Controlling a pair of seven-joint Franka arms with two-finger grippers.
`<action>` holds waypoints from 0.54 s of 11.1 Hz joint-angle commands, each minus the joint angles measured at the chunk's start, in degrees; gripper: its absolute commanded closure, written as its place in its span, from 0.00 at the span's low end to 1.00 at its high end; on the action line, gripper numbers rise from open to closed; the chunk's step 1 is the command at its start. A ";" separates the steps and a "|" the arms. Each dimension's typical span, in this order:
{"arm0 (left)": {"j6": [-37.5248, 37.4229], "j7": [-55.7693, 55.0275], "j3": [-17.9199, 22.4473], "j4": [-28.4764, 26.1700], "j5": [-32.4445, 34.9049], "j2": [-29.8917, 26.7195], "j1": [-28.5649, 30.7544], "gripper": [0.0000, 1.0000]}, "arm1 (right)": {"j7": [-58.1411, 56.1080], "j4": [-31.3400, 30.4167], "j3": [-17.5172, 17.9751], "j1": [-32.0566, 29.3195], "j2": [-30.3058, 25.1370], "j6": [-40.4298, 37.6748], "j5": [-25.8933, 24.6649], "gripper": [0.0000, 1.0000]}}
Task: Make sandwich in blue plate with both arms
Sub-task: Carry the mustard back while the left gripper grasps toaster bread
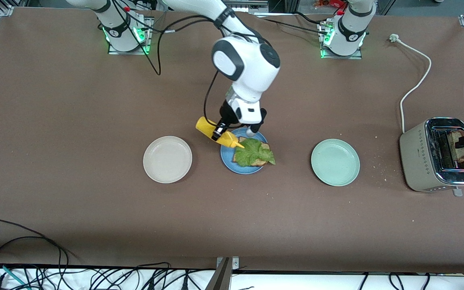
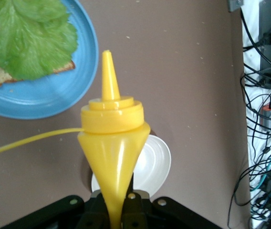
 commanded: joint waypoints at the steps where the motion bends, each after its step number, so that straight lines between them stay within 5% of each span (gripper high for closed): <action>1: -0.24 1.59 -0.40 0.38 1.71 0.66 0.55 0.71 | -9.66 -1.62 0.89 -7.04 -10.14 -3.68 8.08 1.00; 4: -0.33 1.86 -0.31 0.47 2.41 0.66 1.08 0.98 | -17.93 -5.47 0.89 -14.95 -18.31 -4.21 17.83 1.00; 6: -0.77 2.12 -0.58 1.08 5.40 -0.57 0.99 1.00 | -25.30 -10.04 0.89 -21.80 -23.33 -4.30 25.82 1.00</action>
